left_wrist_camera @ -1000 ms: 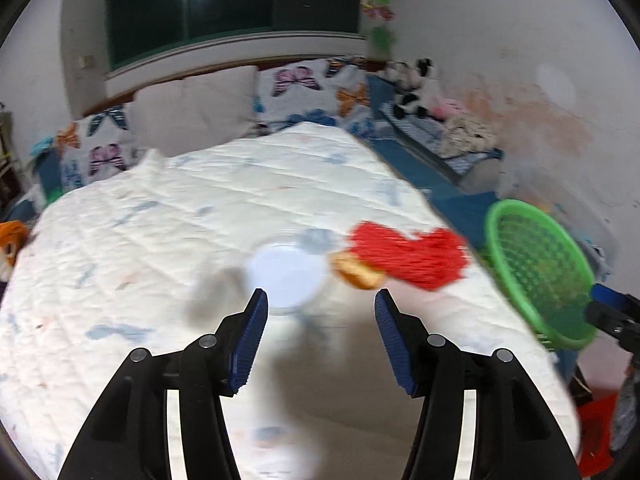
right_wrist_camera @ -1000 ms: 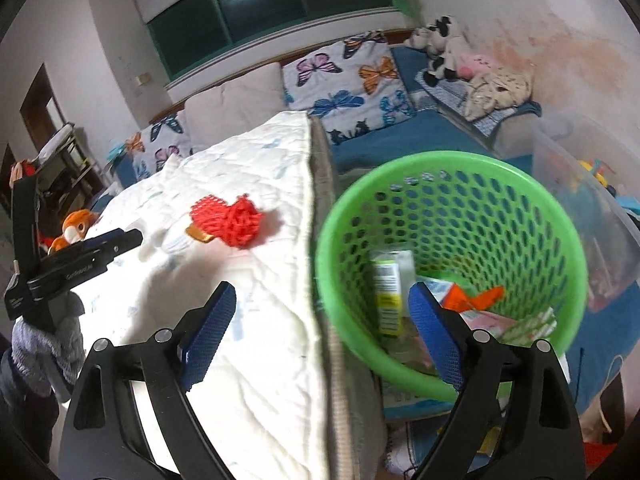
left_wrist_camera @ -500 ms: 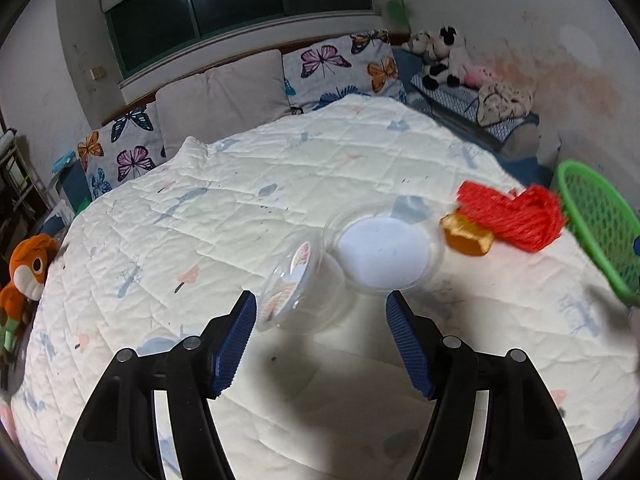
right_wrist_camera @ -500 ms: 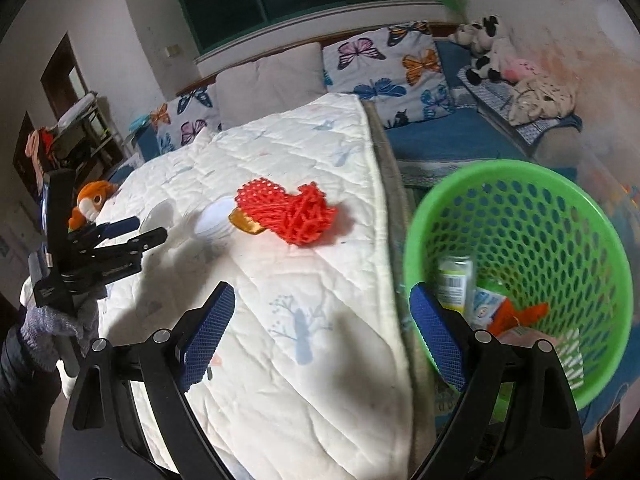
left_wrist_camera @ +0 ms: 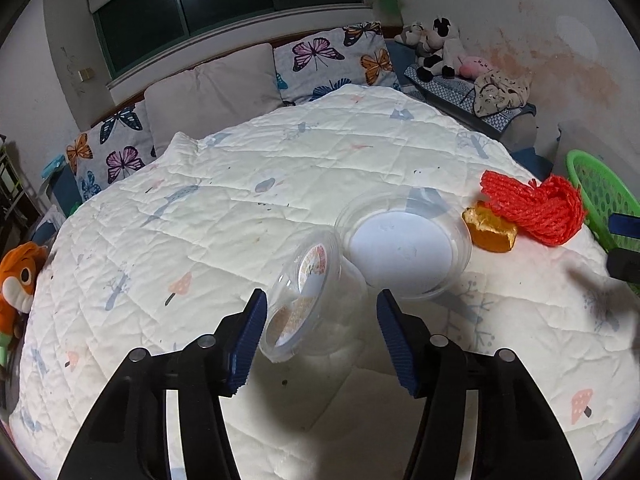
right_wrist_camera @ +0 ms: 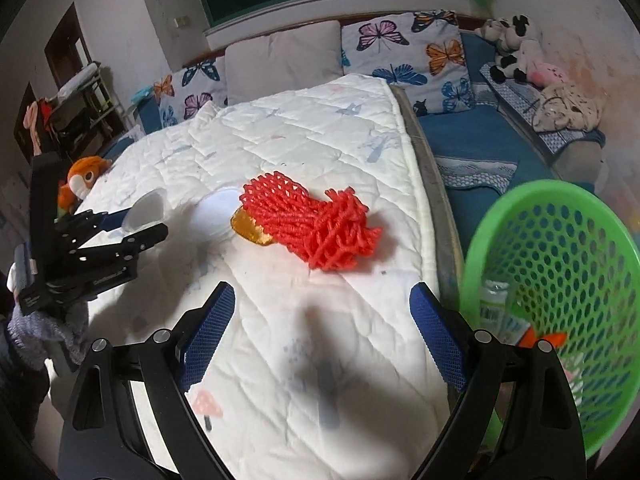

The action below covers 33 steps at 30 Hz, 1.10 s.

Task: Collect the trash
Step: 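Grasp the red mesh net with the right tool while the left tool grasps the small clear cup, then drop the red mesh net in the basket with the right tool while the left drops the cup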

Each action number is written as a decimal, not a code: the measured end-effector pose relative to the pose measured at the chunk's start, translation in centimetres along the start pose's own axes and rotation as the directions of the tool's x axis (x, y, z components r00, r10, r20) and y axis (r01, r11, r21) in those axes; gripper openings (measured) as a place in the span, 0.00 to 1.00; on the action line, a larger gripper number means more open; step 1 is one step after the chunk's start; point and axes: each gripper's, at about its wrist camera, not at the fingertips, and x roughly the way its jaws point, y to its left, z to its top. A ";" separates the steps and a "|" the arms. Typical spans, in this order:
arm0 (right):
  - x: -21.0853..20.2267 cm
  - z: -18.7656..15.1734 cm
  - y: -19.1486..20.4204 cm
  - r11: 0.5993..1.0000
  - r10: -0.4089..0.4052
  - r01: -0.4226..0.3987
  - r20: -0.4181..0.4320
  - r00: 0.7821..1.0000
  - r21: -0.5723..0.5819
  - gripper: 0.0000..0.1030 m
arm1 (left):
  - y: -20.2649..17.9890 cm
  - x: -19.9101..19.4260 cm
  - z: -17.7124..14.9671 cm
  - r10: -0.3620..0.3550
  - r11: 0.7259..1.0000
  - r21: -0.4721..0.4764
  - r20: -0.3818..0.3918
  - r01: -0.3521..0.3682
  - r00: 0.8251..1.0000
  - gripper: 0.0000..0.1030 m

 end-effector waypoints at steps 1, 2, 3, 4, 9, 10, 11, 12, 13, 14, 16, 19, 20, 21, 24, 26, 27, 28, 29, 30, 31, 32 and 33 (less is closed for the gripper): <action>0.3 0.2 0.0 1.000 -0.003 0.003 -0.003 1.000 -0.006 0.86 | 0.1 0.1 0.1 -0.006 1.000 -0.002 0.000 0.006 1.000 0.50; 0.6 0.4 0.1 1.000 -0.005 0.005 -0.005 1.000 -0.010 0.86 | 0.1 0.2 0.1 -0.011 1.000 -0.004 -0.001 0.011 1.000 0.49; 1.1 0.7 0.2 1.000 -0.007 0.006 -0.008 1.000 -0.016 0.86 | 0.2 0.2 0.2 -0.015 1.000 -0.006 -0.002 0.015 1.000 0.47; 1.4 0.8 0.1 1.000 -0.007 0.007 -0.011 1.000 -0.019 0.86 | 0.2 0.4 0.2 -0.020 1.000 -0.004 -0.005 0.020 1.000 0.45; 3.3 1.5 0.1 0.999 -0.020 0.019 -0.032 0.999 -0.041 0.84 | 0.3 0.9 0.2 -0.026 1.000 0.010 -0.014 0.026 1.000 0.43; 3.6 1.6 0.1 0.999 -0.023 0.021 -0.036 0.999 -0.044 0.84 | 0.4 1.0 0.2 -0.033 0.999 0.006 -0.015 0.033 0.999 0.42; 3.9 1.7 0.1 0.999 -0.025 0.023 -0.040 0.999 -0.046 0.84 | 0.5 1.0 0.2 -0.035 0.999 0.005 -0.017 0.035 0.999 0.41; 4.3 1.8 0.2 0.999 -0.025 0.023 -0.045 0.999 -0.050 0.82 | 0.5 1.1 0.2 -0.036 0.999 0.004 -0.019 0.036 0.999 0.41; 4.6 1.8 0.1 0.998 -0.027 0.024 -0.050 0.998 -0.052 0.80 | 0.5 1.1 0.1 -0.041 0.999 0.004 -0.019 0.041 0.999 0.40; 4.9 1.8 0.1 0.998 -0.030 0.027 -0.054 0.998 -0.053 0.78 | 0.5 1.1 0.1 -0.045 0.999 0.006 -0.019 0.045 0.999 0.38; 5.4 1.8 0.0 0.998 -0.028 0.024 -0.066 0.997 -0.051 0.70 | 0.5 1.1 0.0 -0.047 0.999 0.016 -0.019 0.047 0.999 0.36; 5.4 1.8 -0.2 0.999 -0.025 0.022 -0.061 0.998 -0.042 0.62 | 0.5 0.9 -0.1 -0.052 0.998 0.019 -0.015 0.052 0.999 0.34; 5.3 1.7 -0.3 0.999 -0.021 0.019 -0.056 0.998 -0.037 0.60 | 0.6 0.8 0.0 -0.053 0.998 0.018 -0.014 0.053 0.999 0.33; 5.1 1.6 -0.4 0.999 -0.019 0.017 -0.053 0.998 -0.031 0.55 | 0.6 0.6 -0.1 -0.053 0.998 0.017 -0.011 0.054 0.999 0.33; 4.6 1.6 -0.8 1.000 0.001 -0.002 -0.048 0.999 -0.008 0.48 | 0.7 0.2 -0.1 -0.057 0.998 0.004 -0.007 0.057 0.998 0.33; 4.1 1.4 -0.8 1.000 0.004 -0.004 -0.041 0.999 -0.005 0.47 | 0.8 -0.3 -0.1 -0.066 0.998 -0.011 -0.002 0.066 0.998 0.33; 3.9 1.3 -0.9 1.000 0.007 -0.007 -0.036 0.999 -0.002 0.46 | 0.8 -0.6 -0.2 -0.070 0.997 -0.017 0.002 0.070 0.998 0.33; 3.5 1.1 -0.9 1.000 0.010 -0.010 -0.033 0.999 0.000 0.46 | 0.8 -1.0 -0.2 -0.077 0.997 -0.022 0.007 0.077 0.997 0.32; 3.3 1.1 -0.8 1.000 0.012 -0.012 -0.029 1.000 0.002 0.46 | 0.8 -1.3 -0.2 -0.084 0.996 -0.027 0.011 0.084 0.996 0.32; 2.9 0.9 -0.8 1.000 0.015 -0.015 -0.022 1.000 0.006 0.46 | 0.7 -1.6 -0.2 -0.089 0.996 -0.029 0.015 0.089 0.996 0.32; 2.5 0.8 -0.9 1.000 0.019 -0.019 -0.018 1.000 0.010 0.45 | 0.5 -2.0 -0.2 -0.096 0.995 -0.030 0.021 0.097 0.995 0.32; 2.1 0.6 -1.0 1.000 0.023 -0.023 -0.012 1.000 0.014 0.45 | 0.4 -2.4 -0.2 -0.102 0.994 -0.031 0.026 0.103 0.994 0.32; 1.7 0.5 -1.0 1.000 0.024 -0.023 -0.007 1.000 0.017 0.45 | 0.2 -2.9 -0.2 -0.112 0.993 -0.031 0.033 0.113 0.993 0.32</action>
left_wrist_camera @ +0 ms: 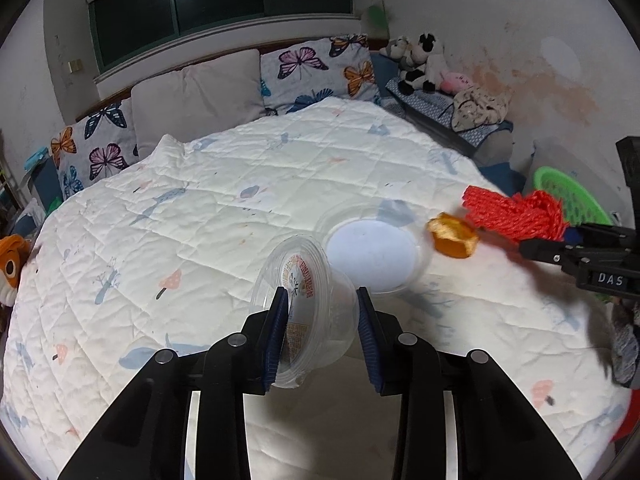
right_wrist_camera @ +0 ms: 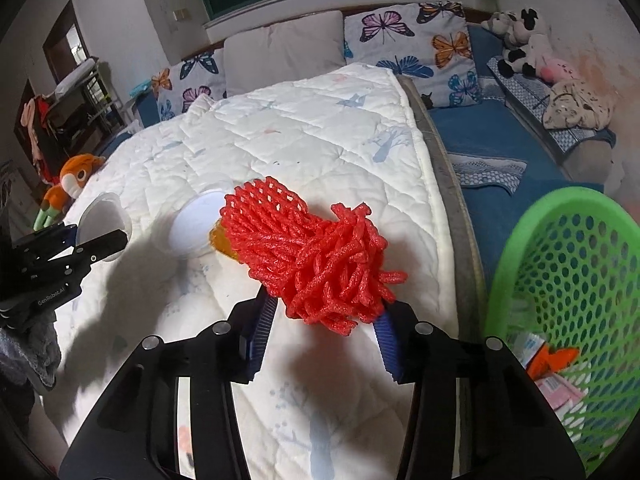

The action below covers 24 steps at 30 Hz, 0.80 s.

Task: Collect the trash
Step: 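Drop the red mesh net in the basket with the right tool while the left drops the cup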

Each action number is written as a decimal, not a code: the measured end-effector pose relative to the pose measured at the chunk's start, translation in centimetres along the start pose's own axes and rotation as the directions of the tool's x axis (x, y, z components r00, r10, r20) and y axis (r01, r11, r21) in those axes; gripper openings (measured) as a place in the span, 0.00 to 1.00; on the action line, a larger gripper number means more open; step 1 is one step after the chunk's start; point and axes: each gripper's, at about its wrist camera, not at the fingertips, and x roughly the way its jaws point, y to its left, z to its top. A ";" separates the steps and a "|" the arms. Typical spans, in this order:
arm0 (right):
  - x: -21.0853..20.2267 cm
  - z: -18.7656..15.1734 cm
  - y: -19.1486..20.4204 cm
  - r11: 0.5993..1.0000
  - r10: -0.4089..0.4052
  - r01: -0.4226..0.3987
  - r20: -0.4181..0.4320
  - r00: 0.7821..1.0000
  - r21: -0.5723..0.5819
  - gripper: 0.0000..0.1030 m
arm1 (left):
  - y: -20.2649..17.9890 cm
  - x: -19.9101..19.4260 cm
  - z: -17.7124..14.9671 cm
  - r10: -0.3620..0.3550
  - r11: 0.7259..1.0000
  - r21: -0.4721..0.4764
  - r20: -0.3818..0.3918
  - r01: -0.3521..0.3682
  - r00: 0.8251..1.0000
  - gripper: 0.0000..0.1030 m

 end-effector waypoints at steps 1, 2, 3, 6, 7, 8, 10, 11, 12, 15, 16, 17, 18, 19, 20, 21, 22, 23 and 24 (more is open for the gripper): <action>-0.4 -0.1 0.0 1.000 0.000 0.000 0.006 1.000 0.004 0.45 | -0.2 -0.3 0.0 -0.007 1.000 0.000 0.004 0.007 1.000 0.32; -0.8 -0.3 -0.1 1.000 0.000 0.000 0.009 1.000 0.009 0.45 | -0.5 -0.7 0.1 -0.015 1.000 -0.002 0.009 0.015 1.000 0.32; -1.3 -0.5 -0.2 1.000 -0.002 0.002 0.015 1.000 0.014 0.45 | -0.6 -0.9 0.2 -0.022 1.000 -0.003 0.012 0.022 1.000 0.32; -2.7 -1.0 -0.5 1.000 -0.007 0.006 0.031 0.999 0.025 0.45 | -1.6 -1.8 0.5 -0.047 0.999 0.003 0.028 0.047 0.999 0.32; -3.1 -1.2 -0.7 1.000 -0.009 0.008 0.034 0.999 0.029 0.45 | -2.2 -2.1 0.6 -0.055 0.998 0.011 0.034 0.055 0.998 0.32; -3.4 -1.4 -0.9 0.999 -0.014 0.013 0.037 0.999 0.034 0.45 | -2.6 -2.4 0.7 -0.062 0.998 0.016 0.037 0.062 0.997 0.32; -4.2 -1.8 -1.4 0.999 -0.026 0.024 0.041 0.999 0.047 0.45 | -3.6 -2.8 0.9 -0.076 0.997 0.030 0.044 0.075 0.996 0.32; -4.6 -2.0 -1.8 0.998 -0.032 0.029 0.043 0.999 0.057 0.45 | -4.0 -3.0 1.0 -0.083 0.996 0.035 0.047 0.082 0.995 0.32; -4.9 -2.2 -2.1 0.997 -0.037 0.034 0.045 0.998 0.065 0.46 | -4.5 -3.1 1.0 -0.090 0.995 0.041 0.050 0.088 0.995 0.32; -5.8 -2.7 -2.9 0.995 -0.057 0.053 0.050 0.997 0.080 0.46 | -6.1 -3.5 1.4 -0.109 0.992 0.062 0.057 0.105 0.992 0.32; -6.1 -2.8 -3.3 0.994 -0.066 0.062 0.051 0.997 0.085 0.46 | -6.7 -3.5 1.6 -0.117 0.991 0.069 0.059 0.113 0.991 0.32; -6.5 -3.0 -3.7 0.993 -0.079 0.074 0.054 0.995 0.092 0.46 | -7.3 -3.6 1.8 -0.125 0.990 0.075 0.059 0.120 0.990 0.32; -6.8 -3.1 -4.1 0.992 -0.088 0.083 0.055 0.995 0.097 0.46 | -7.6 -3.6 1.9 -0.130 0.989 0.079 0.059 0.125 0.990 0.32; -7.0 -3.2 -4.5 0.991 -0.096 0.090 0.056 0.994 0.101 0.47 | -8.3 -3.6 2.0 -0.138 0.987 0.085 0.059 0.133 0.989 0.32; -7.4 -3.4 -5.1 0.989 -0.110 0.103 0.059 0.992 0.110 0.47 | -8.8 -3.6 2.1 -0.144 0.986 0.092 0.059 0.138 0.988 0.32; -7.7 -3.7 -5.6 0.987 -0.118 0.110 0.059 0.991 0.117 0.47 | -9.3 -3.6 2.2 -0.150 0.985 0.099 0.059 0.143 0.987 0.32; -8.0 -3.9 -6.2 0.985 -0.126 0.118 0.059 0.990 0.126 0.47 | -9.9 -3.7 2.3 -0.157 0.983 0.108 0.059 0.150 0.986 0.32; -8.3 -4.2 -6.9 0.982 -0.140 0.131 0.058 0.988 0.138 0.47 | -10.5 -3.7 2.4 -0.164 0.981 0.114 0.059 0.156 0.985 0.32; -8.6 -4.4 -7.4 0.979 -0.153 0.143 0.056 0.987 0.148 0.47 | -11.0 -3.7 2.5 -0.169 0.980 0.119 0.060 0.161 0.984 0.32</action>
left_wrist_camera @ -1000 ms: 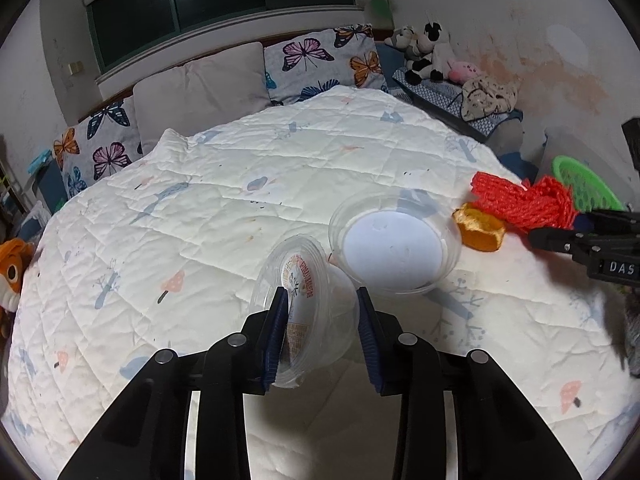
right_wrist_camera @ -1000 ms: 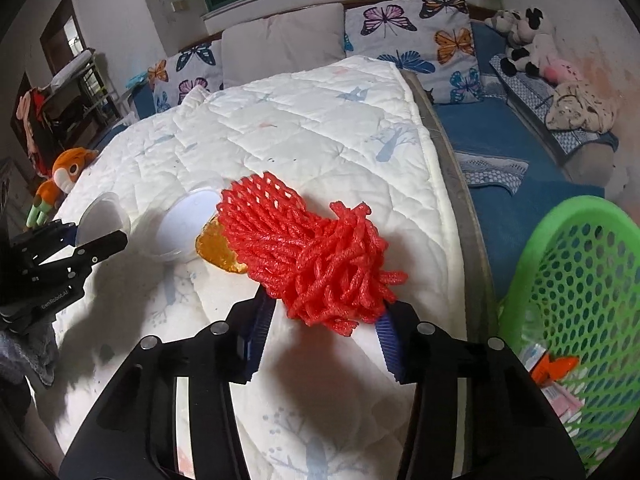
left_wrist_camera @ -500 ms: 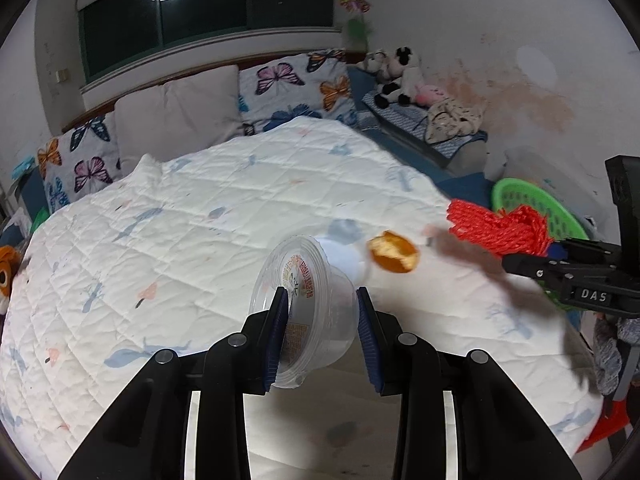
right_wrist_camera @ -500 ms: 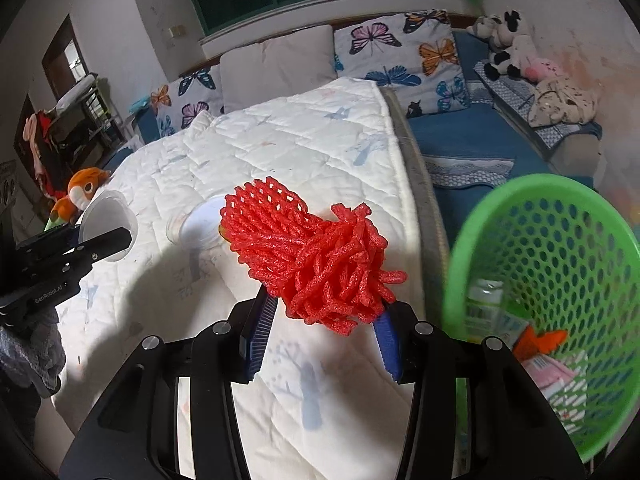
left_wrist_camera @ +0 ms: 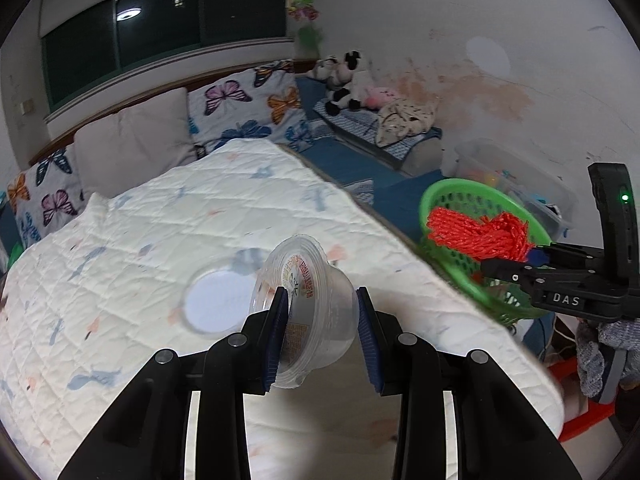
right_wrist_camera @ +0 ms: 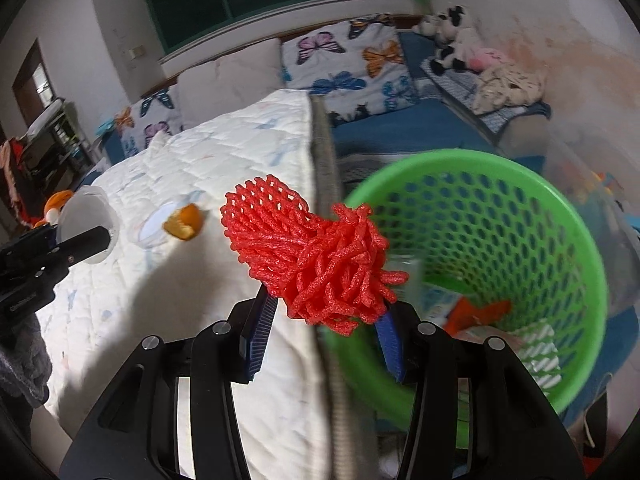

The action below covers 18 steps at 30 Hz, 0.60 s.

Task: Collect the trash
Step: 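Drop the red mesh net in the basket with the right tool while the left drops the cup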

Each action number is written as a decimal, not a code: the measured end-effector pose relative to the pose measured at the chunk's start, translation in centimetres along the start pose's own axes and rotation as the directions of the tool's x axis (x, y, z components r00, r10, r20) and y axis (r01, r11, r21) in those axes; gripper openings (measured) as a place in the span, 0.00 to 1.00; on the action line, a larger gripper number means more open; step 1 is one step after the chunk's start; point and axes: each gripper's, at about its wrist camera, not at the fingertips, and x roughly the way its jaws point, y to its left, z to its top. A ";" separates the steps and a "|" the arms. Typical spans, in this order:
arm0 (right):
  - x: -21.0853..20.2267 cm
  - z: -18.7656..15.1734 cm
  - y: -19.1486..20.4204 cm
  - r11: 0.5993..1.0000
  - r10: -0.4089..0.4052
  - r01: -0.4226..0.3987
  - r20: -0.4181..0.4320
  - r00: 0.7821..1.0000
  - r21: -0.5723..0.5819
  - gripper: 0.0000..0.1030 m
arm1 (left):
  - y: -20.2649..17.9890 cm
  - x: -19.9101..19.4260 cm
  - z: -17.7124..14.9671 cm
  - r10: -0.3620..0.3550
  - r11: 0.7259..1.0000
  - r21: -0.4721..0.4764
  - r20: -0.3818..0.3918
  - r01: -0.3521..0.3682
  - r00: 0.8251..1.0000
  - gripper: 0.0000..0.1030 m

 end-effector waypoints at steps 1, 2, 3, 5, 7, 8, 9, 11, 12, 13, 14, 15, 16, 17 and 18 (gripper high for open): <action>-0.2 -0.2 -0.5 1.000 -0.008 0.008 0.001 1.000 0.006 0.47 | -0.6 0.1 0.3 -0.008 1.000 0.007 0.001 0.008 1.000 0.32; -0.5 -0.3 -1.3 1.000 -0.021 0.021 0.002 1.000 0.018 0.47 | -1.2 0.2 0.5 -0.014 1.000 0.014 0.002 0.014 1.000 0.32; -0.6 -0.4 -1.8 0.999 -0.029 0.029 0.003 1.000 0.025 0.47 | -1.7 0.3 0.7 -0.020 1.000 0.021 0.003 0.020 1.000 0.32; -1.0 -0.5 -3.1 0.998 -0.049 0.048 0.004 0.999 0.037 0.47 | -2.8 0.6 1.2 -0.033 0.999 0.036 0.004 0.032 0.999 0.32; -1.4 -0.7 -4.4 0.996 -0.070 0.070 0.003 0.998 0.049 0.48 | -3.8 0.9 1.5 -0.046 0.998 0.047 0.003 0.046 0.999 0.32; -1.4 -0.7 -4.8 0.996 -0.078 0.077 0.002 0.997 0.053 0.48 | -4.4 1.1 1.7 -0.052 0.997 0.054 0.002 0.052 0.999 0.32; -1.6 -0.8 -5.4 0.994 -0.086 0.085 0.001 0.996 0.061 0.48 | -4.8 1.3 1.8 -0.057 0.997 0.058 0.001 0.057 0.998 0.32; -1.7 -0.9 -6.3 0.993 -0.096 0.096 -0.001 0.995 0.074 0.49 | -5.7 1.7 2.1 -0.066 0.995 0.070 -0.003 0.066 0.998 0.32; -1.8 -1.0 -6.8 0.991 -0.103 0.103 -0.003 0.995 0.080 0.49 | -6.2 1.8 2.2 -0.070 0.995 0.075 -0.005 0.070 0.998 0.32; -1.8 -1.0 -7.2 0.990 -0.108 0.108 -0.005 0.994 0.086 0.51 | -6.6 2.0 2.4 -0.075 0.994 0.080 -0.007 0.075 0.997 0.32; -1.8 -1.1 -7.5 0.989 -0.113 0.113 -0.005 0.994 0.091 0.52 | -7.1 2.2 2.6 -0.079 0.993 0.083 -0.009 0.080 0.997 0.32; -1.8 -1.1 -7.9 0.988 -0.119 0.119 -0.006 0.993 0.096 0.55 | -7.4 2.3 2.7 -0.083 0.993 0.085 -0.010 0.083 0.997 0.32; -1.8 -1.2 -8.2 0.987 -0.124 0.124 -0.006 0.992 0.100 0.57 | -7.9 2.5 2.9 -0.090 0.992 0.089 -0.012 0.091 0.996 0.32; -1.7 -1.2 -8.6 0.986 -0.127 0.127 -0.008 0.992 0.106 0.58 | -8.2 2.6 3.1 -0.094 0.991 0.091 -0.012 0.095 0.995 0.32; -1.7 -1.2 -8.8 0.986 -0.128 0.128 -0.009 0.992 0.111 0.62 | -8.7 2.7 3.3 -0.101 0.990 0.094 -0.014 0.102 0.995 0.32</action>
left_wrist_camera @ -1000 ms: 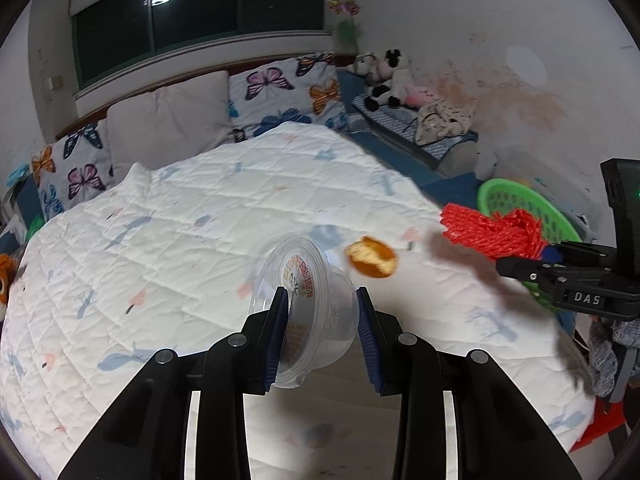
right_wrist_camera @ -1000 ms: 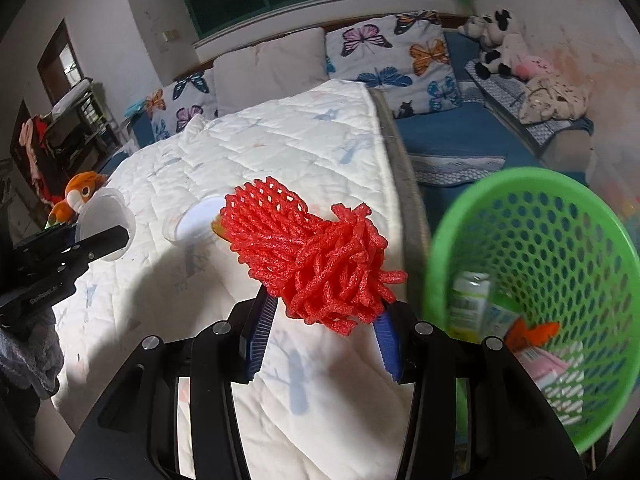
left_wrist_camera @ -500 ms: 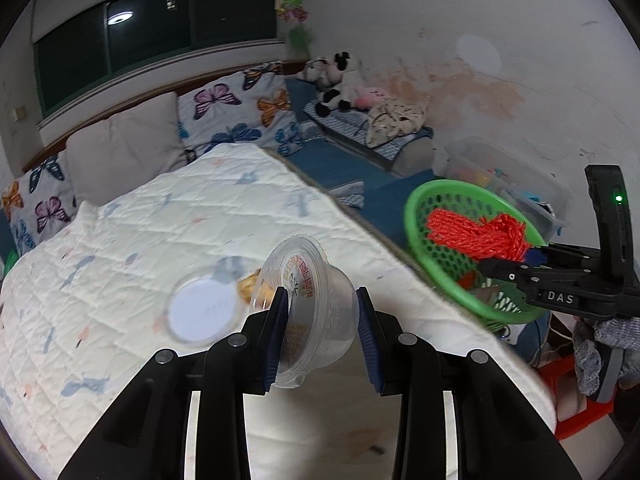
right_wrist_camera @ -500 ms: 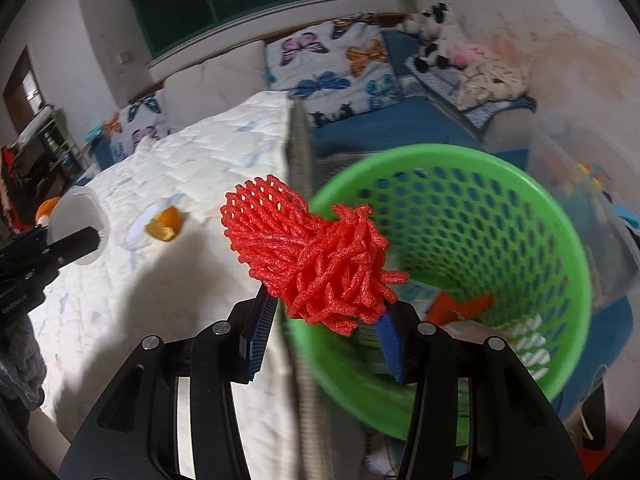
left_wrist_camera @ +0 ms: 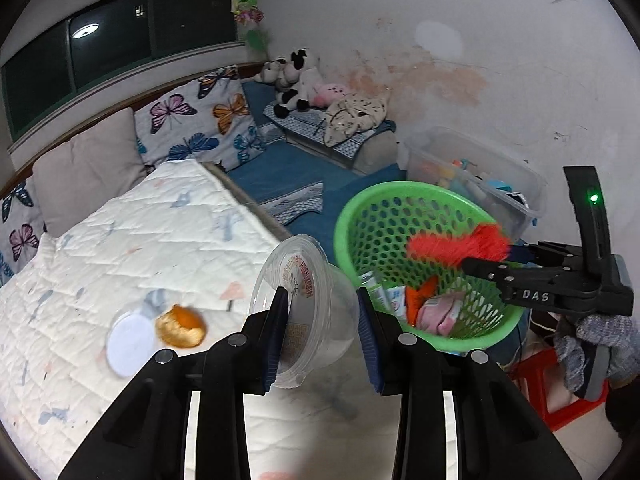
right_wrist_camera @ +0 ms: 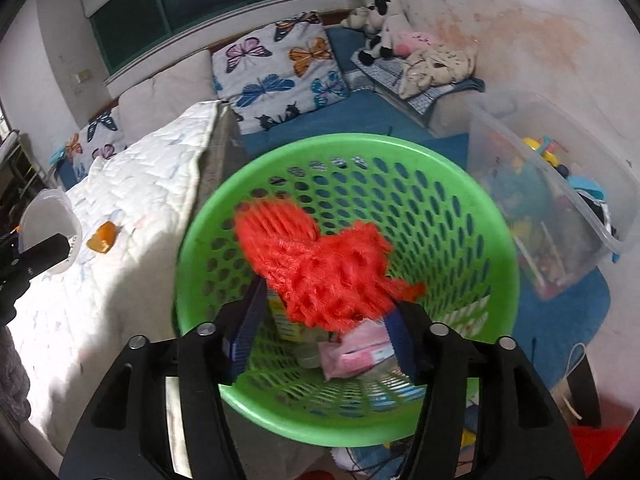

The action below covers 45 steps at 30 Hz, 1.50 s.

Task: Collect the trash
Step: 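Drop the red mesh net in the basket with the right tool while the left drops the cup, then move the right tool back to the mattress and grasp the orange peel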

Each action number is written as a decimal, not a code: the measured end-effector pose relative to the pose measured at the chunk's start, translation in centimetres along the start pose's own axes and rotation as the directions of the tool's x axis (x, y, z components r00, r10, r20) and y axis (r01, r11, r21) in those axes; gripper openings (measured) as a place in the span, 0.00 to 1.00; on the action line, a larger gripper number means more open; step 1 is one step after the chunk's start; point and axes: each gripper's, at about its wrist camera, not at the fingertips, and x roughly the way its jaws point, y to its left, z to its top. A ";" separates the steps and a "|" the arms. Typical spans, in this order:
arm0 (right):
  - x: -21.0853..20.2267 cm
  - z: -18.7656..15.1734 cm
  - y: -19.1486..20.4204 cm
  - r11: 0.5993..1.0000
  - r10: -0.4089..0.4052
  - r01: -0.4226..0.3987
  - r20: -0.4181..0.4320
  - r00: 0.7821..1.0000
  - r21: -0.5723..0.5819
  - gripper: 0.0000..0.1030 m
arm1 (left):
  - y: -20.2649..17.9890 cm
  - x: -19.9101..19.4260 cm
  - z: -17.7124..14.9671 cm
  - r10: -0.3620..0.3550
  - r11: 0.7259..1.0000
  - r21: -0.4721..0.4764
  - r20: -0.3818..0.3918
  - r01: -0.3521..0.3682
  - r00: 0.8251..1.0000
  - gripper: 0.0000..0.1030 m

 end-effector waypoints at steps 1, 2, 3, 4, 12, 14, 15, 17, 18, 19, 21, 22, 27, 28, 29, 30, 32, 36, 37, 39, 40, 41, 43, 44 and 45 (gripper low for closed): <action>0.0 0.0 -0.3 1.000 -0.003 0.003 0.001 1.000 0.007 0.65 | -0.4 0.2 0.2 -0.007 1.000 0.002 -0.001 0.007 1.000 0.32; -0.1 -0.1 -0.6 1.000 -0.005 0.005 0.003 1.000 0.011 0.66 | -0.7 0.2 0.2 -0.012 1.000 0.004 -0.001 0.012 1.000 0.32; -0.1 -0.1 -0.8 1.000 -0.006 0.006 0.003 1.000 0.013 0.67 | -1.1 0.5 0.4 -0.019 1.000 0.007 -0.003 0.019 1.000 0.32; -0.2 -0.1 -1.0 1.000 -0.007 0.007 0.005 1.000 0.015 0.69 | -1.5 0.7 0.6 -0.023 1.000 0.009 -0.005 0.023 1.000 0.32; -1.0 -0.3 -2.6 0.999 -0.003 0.002 0.024 1.000 0.039 0.77 | -3.8 3.0 1.1 -0.061 0.998 0.011 -0.040 0.062 0.997 0.33; -1.3 -0.4 -2.8 0.999 -0.005 0.004 0.033 0.999 0.038 0.79 | -4.2 3.6 1.2 -0.074 0.997 0.003 -0.053 0.075 0.996 0.33; -1.5 -0.5 -3.0 0.999 -0.007 0.005 0.038 0.999 0.037 0.80 | -4.3 4.0 1.2 -0.081 0.997 -0.001 -0.059 0.081 0.995 0.33; -1.8 -0.7 -3.1 0.999 -0.012 0.010 0.049 0.999 0.038 0.82 | -4.7 4.7 1.2 -0.093 0.996 -0.008 -0.071 0.093 0.993 0.33; -1.9 -0.6 -3.2 0.999 -0.012 0.010 0.054 0.998 0.040 0.82 | -5.0 5.1 1.2 -0.098 0.995 -0.010 -0.078 0.097 0.992 0.33; -2.1 -0.7 -3.3 0.999 -0.009 0.006 0.059 0.998 0.042 0.83 | -5.2 5.2 1.2 -0.100 0.995 -0.011 -0.083 0.100 0.991 0.33; -2.3 -0.7 -3.5 0.999 -0.006 0.003 0.067 0.998 0.047 0.83 | -5.7 5.8 1.2 -0.105 0.995 -0.012 -0.091 0.104 0.990 0.33; -2.5 -0.7 -3.6 0.999 -0.005 0.001 0.072 0.997 0.047 0.84 | -5.7 5.9 1.2 -0.108 0.994 -0.013 -0.095 0.107 0.990 0.33; -3.6 -1.0 -3.8 0.999 -0.019 0.015 0.106 0.994 0.042 0.87 | -6.4 6.8 1.4 -0.123 0.992 -0.025 -0.106 0.121 0.987 0.33; -3.7 -1.0 -3.8 0.999 -0.020 0.016 0.110 0.994 0.043 0.88 | -6.6 7.0 1.5 -0.127 0.992 -0.027 -0.108 0.124 0.986 0.33; -4.0 -1.0 -3.9 0.999 -0.022 0.017 0.119 0.993 0.045 0.89 | -6.7 7.1 1.5 -0.130 0.991 -0.028 -0.110 0.127 0.985 0.33; -4.1 -1.0 -3.9 0.999 -0.024 0.019 0.124 0.992 0.046 0.90 | -6.8 7.3 1.5 -0.131 0.991 -0.028 -0.113 0.129 0.985 0.34; -4.4 -1.1 -3.9 0.999 -0.028 0.022 0.133 0.991 0.045 0.91 | -7.1 7.5 1.5 -0.136 0.991 -0.029 -0.117 0.134 0.984 0.35; -5.0 -1.2 -3.7 0.998 -0.056 0.049 0.163 0.985 0.047 0.95 | -7.4 7.5 1.5 -0.143 0.990 -0.028 -0.112 0.141 0.983 0.46; -5.1 -1.2 -3.6 0.997 -0.063 0.056 0.172 0.983 0.047 0.96 | -7.5 7.4 1.5 -0.144 0.989 -0.025 -0.107 0.143 0.984 0.47; -5.3 -1.2 -3.6 0.997 -0.069 0.061 0.181 0.981 0.049 0.96 | -7.6 7.3 1.4 -0.148 0.989 -0.024 -0.104 0.146 0.983 0.48; -5.3 -1.2 -3.6 0.997 -0.070 0.061 0.184 0.980 0.052 0.96 | -7.5 7.2 1.4 -0.147 0.989 -0.025 -0.103 0.145 0.984 0.49; -5.4 -1.2 -3.6 0.997 -0.071 0.062 0.185 0.980 0.054 0.96 | -7.5 7.2 1.4 -0.146 0.989 -0.027 -0.102 0.144 0.984 0.49; -5.4 -1.2 -3.5 0.997 -0.071 0.062 0.185 0.980 0.050 0.96 | -7.2 6.9 1.3 -0.144 0.989 -0.033 -0.099 0.141 0.985 0.50; -5.3 -1.3 -3.3 0.997 -0.075 0.068 0.185 0.980 0.046 0.96 | -7.0 6.7 1.3 -0.142 0.990 -0.037 -0.096 0.139 0.985 0.51; -5.3 -1.3 -3.3 0.997 -0.075 0.068 0.185 0.980 0.046 0.96 | -6.8 6.5 1.2 -0.141 0.990 -0.040 -0.093 0.137 0.986 0.52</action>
